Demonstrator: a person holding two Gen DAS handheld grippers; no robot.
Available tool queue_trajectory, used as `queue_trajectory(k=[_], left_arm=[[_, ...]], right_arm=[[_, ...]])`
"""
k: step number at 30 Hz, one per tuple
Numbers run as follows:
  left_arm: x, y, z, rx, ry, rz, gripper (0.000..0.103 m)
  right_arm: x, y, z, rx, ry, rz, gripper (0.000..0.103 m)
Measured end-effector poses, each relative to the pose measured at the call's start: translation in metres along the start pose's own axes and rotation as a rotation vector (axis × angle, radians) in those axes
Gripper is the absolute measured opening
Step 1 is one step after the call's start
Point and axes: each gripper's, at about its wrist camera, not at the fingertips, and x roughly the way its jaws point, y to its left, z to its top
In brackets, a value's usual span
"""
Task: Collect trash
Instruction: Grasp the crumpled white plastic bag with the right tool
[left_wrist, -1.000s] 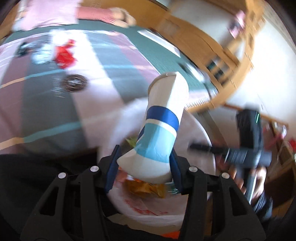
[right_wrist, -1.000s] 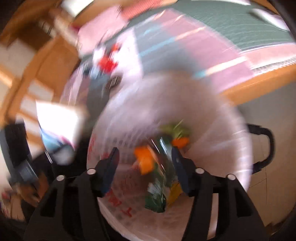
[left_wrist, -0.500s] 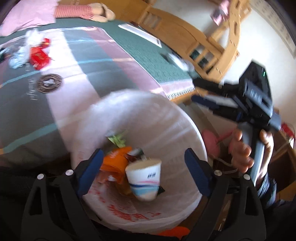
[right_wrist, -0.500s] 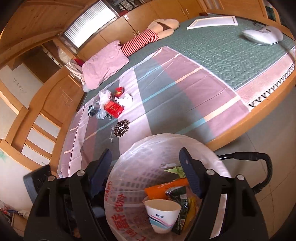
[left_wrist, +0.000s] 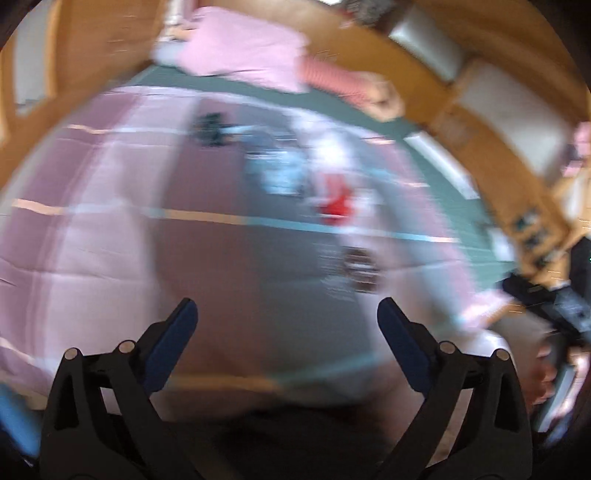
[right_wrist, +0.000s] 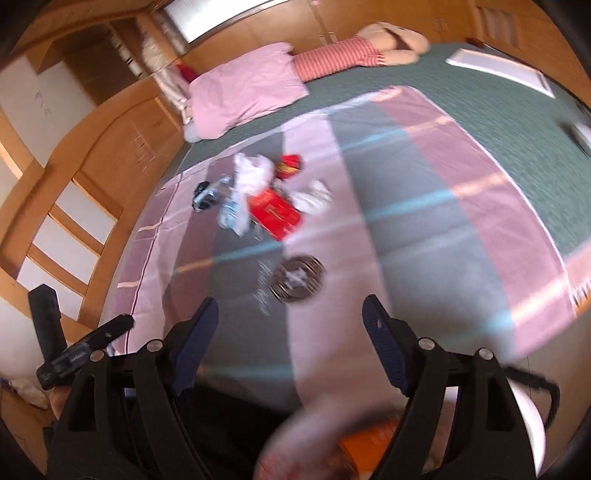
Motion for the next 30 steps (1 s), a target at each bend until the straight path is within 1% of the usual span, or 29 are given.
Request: queue_trajectory(k=[2,5,7,9,10,11,12,14,16,17,18,19,21,22,25,26,28,30], left_arm=[[0.011,0.025,0.014,-0.007,0.021,0.076,0.097],[0.022,0.060,0.022,-0.042,0.004,0.121,0.097],[0.031,0.075,0.018,-0.073,-0.019,0.134,0.097],[0.039,0.089,0.013,-0.127,0.027,0.188,0.097],[0.039,0.089,0.013,-0.141,0.028,0.174,0.097],[0.037,0.088,0.015,-0.141,0.018,0.128,0.097],[0.035,0.086,0.016,-0.131,0.014,0.114,0.097],[0.033,0.083,0.021,-0.098,-0.008,0.118,0.097],[0.030,0.083,0.023,-0.090,-0.020,0.134,0.097],[0.031,0.085,0.026,-0.099,-0.021,0.141,0.097],[0.031,0.087,0.028,-0.111,-0.019,0.141,0.097],[0.031,0.091,0.029,-0.129,-0.015,0.140,0.097],[0.030,0.103,0.029,-0.191,-0.003,0.127,0.097],[0.030,0.108,0.029,-0.219,0.000,0.122,0.097],[0.025,0.127,0.026,-0.321,-0.005,0.145,0.097],[0.021,0.134,0.024,-0.357,-0.014,0.170,0.097],[0.018,0.143,0.022,-0.396,-0.024,0.201,0.097],[0.012,0.153,0.018,-0.438,-0.035,0.239,0.097]], right_arm=[[0.033,0.022,0.019,-0.027,0.010,-0.002,0.079],[0.088,0.056,0.045,-0.045,0.038,0.002,0.079],[0.131,0.077,0.065,-0.065,0.047,-0.031,0.080],[0.163,0.088,0.082,-0.063,0.035,-0.082,0.080],[0.179,0.092,0.091,-0.056,0.026,-0.104,0.080],[0.199,0.094,0.101,-0.039,0.022,-0.124,0.080],[0.219,0.094,0.110,-0.015,0.021,-0.143,0.080],[0.252,0.090,0.121,0.056,0.036,-0.184,0.080],[0.276,0.087,0.125,0.101,0.046,-0.214,0.080],[0.283,0.087,0.124,0.104,0.047,-0.215,0.080],[0.290,0.090,0.124,0.093,0.047,-0.221,0.072],[0.296,0.093,0.123,0.075,0.049,-0.227,0.052],[0.306,0.103,0.117,0.026,0.082,-0.222,0.033],[0.306,0.107,0.114,0.018,0.085,-0.216,0.027],[0.302,0.123,0.102,-0.005,0.100,-0.176,0.018],[0.299,0.130,0.096,-0.008,0.108,-0.153,0.018],[0.293,0.144,0.084,-0.010,0.135,-0.098,0.017],[0.288,0.163,0.066,-0.016,0.189,-0.029,0.017]])
